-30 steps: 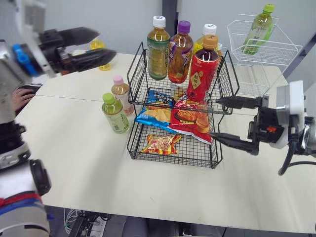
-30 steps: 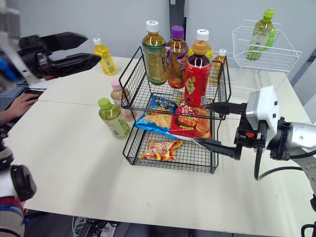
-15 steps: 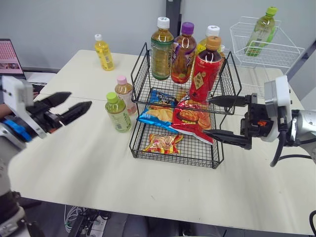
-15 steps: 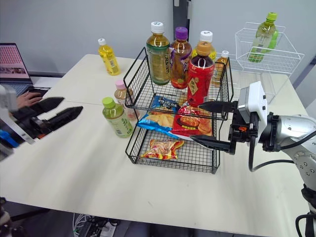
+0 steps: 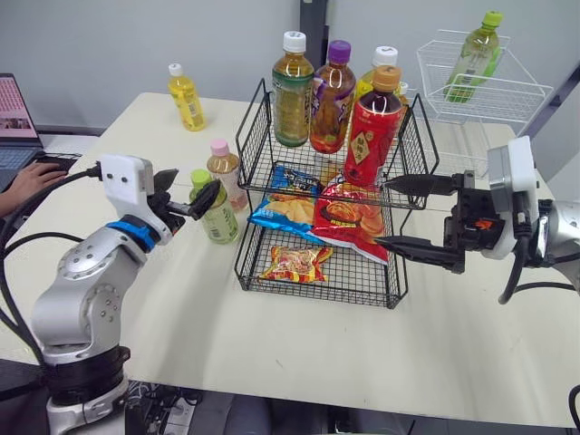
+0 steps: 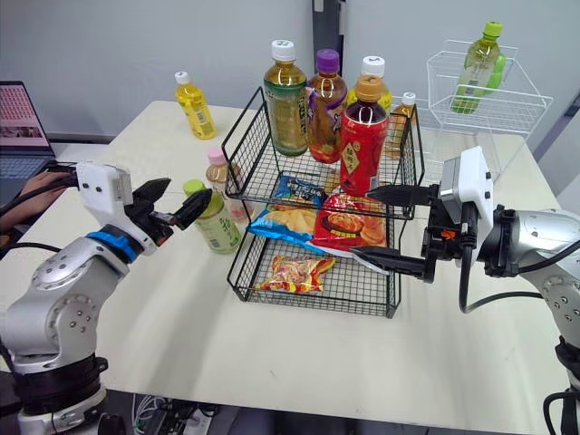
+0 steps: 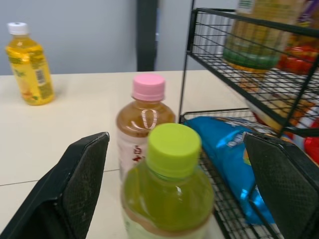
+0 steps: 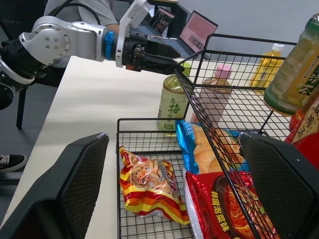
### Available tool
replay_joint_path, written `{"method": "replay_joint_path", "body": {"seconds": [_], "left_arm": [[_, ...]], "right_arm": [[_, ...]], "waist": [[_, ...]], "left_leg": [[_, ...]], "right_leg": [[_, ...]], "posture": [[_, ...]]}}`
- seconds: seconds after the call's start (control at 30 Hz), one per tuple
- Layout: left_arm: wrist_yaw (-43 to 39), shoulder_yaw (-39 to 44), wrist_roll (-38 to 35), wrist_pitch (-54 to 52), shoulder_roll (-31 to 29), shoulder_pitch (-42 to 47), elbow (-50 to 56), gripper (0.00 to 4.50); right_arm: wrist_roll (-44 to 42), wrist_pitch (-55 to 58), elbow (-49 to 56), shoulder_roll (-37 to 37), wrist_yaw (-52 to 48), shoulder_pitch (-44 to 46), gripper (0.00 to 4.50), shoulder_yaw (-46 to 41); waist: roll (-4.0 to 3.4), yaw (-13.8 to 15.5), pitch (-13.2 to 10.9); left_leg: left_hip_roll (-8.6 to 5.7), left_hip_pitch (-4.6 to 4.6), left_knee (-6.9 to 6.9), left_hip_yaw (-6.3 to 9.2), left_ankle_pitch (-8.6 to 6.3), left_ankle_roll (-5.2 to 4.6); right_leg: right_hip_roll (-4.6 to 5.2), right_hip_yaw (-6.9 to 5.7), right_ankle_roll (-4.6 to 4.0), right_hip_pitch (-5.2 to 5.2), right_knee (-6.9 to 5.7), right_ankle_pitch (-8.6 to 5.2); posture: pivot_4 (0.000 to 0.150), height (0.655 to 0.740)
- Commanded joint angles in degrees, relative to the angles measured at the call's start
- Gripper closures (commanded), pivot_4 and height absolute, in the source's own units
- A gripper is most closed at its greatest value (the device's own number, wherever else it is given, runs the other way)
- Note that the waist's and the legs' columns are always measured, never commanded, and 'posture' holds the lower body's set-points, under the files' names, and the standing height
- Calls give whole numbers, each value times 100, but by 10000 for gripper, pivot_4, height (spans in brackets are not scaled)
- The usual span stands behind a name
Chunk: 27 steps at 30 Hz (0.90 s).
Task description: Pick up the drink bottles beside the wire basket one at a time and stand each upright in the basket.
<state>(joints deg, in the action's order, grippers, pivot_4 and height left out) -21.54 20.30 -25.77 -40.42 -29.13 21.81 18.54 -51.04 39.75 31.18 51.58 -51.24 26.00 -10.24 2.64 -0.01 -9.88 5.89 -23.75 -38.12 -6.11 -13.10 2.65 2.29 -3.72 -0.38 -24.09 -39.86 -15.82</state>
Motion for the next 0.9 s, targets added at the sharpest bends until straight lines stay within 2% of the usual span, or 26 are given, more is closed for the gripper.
{"method": "replay_joint_path", "body": {"seconds": [0.03,0.27,0.6,0.9], "left_arm": [[96,-195,121,199,32,200,-113,387],[103,-332,64,179,33,305,-338,387],[37,-378,70,245,11,93,-202,31313],[-65,-226,-30,267,-142,-87,31,31511]], "right_arm": [[-170,15,135,81,23,107,0,-261],[-311,90,257,128,61,48,0,-371],[-328,32,277,107,24,64,0,-412],[-304,10,298,98,-44,81,0,-348]], "waist": [[0,-1,0],[0,-2,0],[0,0,0],[0,-1,0]], "left_leg": [[-1,0,0,-1,0,0],[-1,-2,3,0,0,0],[-2,-1,4,0,0,0],[-2,-2,4,0,0,0]], "right_leg": [[0,1,-1,0,1,0],[1,0,-2,-2,4,1],[2,0,1,-1,5,-1],[2,0,1,-1,6,-1]], "posture": [[1500,7148],[1500,7148],[1500,7148],[1500,7148]]}}
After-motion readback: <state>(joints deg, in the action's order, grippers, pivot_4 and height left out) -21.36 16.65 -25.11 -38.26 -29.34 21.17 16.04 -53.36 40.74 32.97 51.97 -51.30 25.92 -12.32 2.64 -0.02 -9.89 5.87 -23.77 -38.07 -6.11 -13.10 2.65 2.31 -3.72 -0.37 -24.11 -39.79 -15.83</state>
